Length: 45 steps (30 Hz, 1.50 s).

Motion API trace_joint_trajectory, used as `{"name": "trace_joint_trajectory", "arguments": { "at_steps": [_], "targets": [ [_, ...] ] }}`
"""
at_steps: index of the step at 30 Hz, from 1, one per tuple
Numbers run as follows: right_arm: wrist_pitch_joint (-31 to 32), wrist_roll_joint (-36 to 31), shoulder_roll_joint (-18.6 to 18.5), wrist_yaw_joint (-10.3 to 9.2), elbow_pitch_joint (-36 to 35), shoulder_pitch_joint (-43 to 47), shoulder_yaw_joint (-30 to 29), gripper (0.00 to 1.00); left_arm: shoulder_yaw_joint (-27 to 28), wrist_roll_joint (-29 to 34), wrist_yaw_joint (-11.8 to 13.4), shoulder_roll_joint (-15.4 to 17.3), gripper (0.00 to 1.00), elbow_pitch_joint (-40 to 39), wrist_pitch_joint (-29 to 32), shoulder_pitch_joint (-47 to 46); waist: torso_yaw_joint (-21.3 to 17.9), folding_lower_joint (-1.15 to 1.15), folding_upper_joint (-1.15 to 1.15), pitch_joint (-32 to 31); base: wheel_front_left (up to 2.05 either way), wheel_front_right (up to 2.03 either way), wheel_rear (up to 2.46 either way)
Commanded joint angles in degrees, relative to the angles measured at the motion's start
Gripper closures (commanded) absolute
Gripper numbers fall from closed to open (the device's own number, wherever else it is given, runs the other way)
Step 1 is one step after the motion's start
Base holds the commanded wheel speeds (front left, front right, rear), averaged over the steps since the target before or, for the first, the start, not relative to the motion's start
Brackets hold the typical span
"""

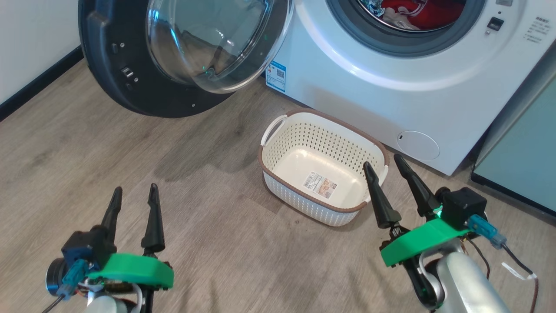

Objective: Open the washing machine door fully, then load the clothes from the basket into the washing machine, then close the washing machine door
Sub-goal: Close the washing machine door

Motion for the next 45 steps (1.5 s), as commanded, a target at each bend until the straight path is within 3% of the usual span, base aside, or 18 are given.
{"name": "trace_joint_trajectory", "arguments": {
  "at_steps": [1, 32, 39, 45],
  "targets": [
    [-0.38, 0.28, -0.14, -0.01, -1.81, -2.11, 0.84, 0.00, 1.91, -0.40, 0.21, 0.08, 0.00, -1.82, -0.29, -2.13, 0.04, 0.00, 0.00, 0.07, 0.00, 0.00, 0.00],
    [-0.38, -1.01, -0.14, -0.01, -3.03, -0.29, -0.88, 0.00, 1.95, -1.17, 0.66, 0.08, 0.00, -2.32, -0.29, -2.55, 0.71, 0.00, 0.00, 1.08, 0.00, 0.00, 0.00],
    [-0.38, -4.94, -0.20, -0.01, -4.72, 0.31, -1.52, 0.00, 6.67, -0.88, 0.61, 0.08, 0.00, -5.51, -0.29, -5.27, 1.10, 0.00, 0.00, 5.20, 0.00, 0.00, 0.00],
    [-0.29, -7.23, -1.72, -0.01, -6.96, 0.18, -2.25, 0.00, 14.38, 2.31, -3.32, 2.62, 0.00, -5.60, -0.29, -12.17, 1.42, 0.00, 0.00, 10.14, 0.00, 0.00, 0.00]
  ]
}}
